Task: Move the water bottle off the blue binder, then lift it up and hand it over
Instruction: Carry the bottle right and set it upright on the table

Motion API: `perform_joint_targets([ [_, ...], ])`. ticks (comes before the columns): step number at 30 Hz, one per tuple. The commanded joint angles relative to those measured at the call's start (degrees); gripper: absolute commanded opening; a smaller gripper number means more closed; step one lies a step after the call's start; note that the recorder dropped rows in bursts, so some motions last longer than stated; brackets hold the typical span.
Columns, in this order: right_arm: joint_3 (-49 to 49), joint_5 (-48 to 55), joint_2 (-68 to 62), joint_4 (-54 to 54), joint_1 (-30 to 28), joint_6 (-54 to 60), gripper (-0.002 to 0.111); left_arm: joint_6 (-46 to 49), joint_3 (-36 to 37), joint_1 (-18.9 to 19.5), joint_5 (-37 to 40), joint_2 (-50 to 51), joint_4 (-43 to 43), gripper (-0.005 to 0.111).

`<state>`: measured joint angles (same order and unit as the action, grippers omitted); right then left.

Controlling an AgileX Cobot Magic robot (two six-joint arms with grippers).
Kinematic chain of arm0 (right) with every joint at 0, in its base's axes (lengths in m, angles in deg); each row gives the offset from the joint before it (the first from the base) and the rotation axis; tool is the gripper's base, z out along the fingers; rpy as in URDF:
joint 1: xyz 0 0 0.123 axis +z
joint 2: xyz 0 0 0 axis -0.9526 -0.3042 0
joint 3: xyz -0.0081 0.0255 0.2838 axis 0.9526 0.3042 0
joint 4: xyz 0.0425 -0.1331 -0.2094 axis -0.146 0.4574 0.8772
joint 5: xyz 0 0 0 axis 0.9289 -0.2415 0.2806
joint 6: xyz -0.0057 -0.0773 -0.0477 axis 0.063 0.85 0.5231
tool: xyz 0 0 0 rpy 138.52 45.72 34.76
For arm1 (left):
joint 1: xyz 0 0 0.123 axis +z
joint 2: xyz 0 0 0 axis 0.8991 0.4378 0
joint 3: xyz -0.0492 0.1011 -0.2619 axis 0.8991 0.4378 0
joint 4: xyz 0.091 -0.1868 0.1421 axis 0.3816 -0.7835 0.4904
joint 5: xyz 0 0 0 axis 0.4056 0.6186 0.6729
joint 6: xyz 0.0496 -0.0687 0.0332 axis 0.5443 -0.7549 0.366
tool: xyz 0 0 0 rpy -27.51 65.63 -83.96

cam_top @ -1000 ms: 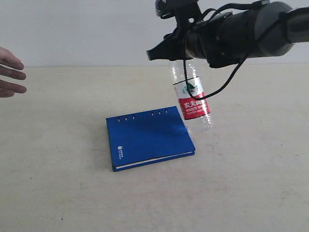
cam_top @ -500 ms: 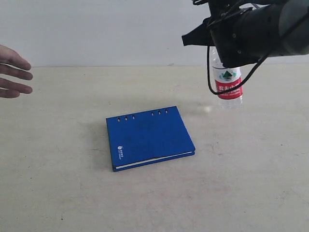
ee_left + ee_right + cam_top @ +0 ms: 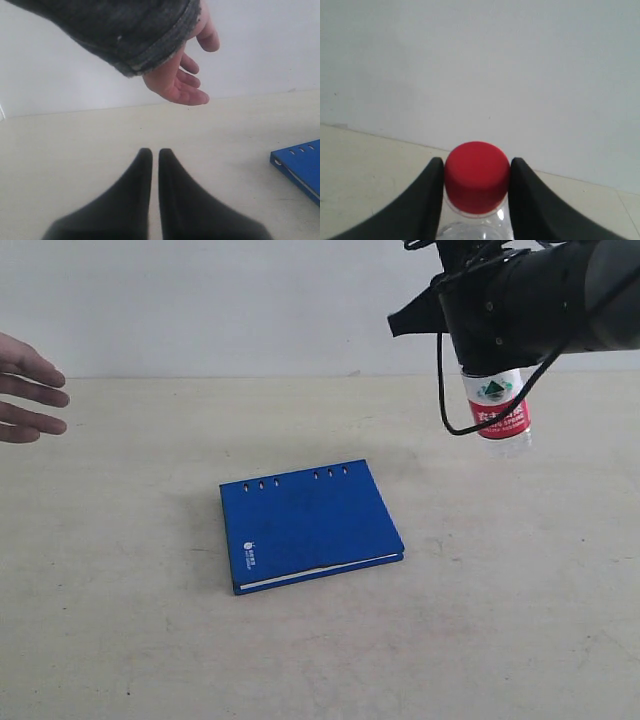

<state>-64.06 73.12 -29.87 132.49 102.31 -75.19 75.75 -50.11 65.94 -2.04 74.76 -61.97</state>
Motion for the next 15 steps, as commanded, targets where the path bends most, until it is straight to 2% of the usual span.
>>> perform_joint_targets([
  [1,0.2,1.1,0.9,-2.5,-0.3,4.9,0.0,0.3,-0.1,-0.3,-0.8,-0.2,0.1,0.004],
  [9,0.2,-7.9,0.9,-1.3,-0.3,3.1,0.0,0.3,-0.1,-0.3,-0.8,-0.2,0.1,0.004],
  [12,0.2,-8.8,0.9,3.2,-0.5,-5.4,0.0,0.3,-0.1,-0.3,-0.8,-0.2,0.1,0.004],
  [15,-0.1,-8.8,0.9,3.2,-1.5,-16.8,0.0,0.3,-0.1,-0.3,-0.8,-0.2,0.1,0.004],
])
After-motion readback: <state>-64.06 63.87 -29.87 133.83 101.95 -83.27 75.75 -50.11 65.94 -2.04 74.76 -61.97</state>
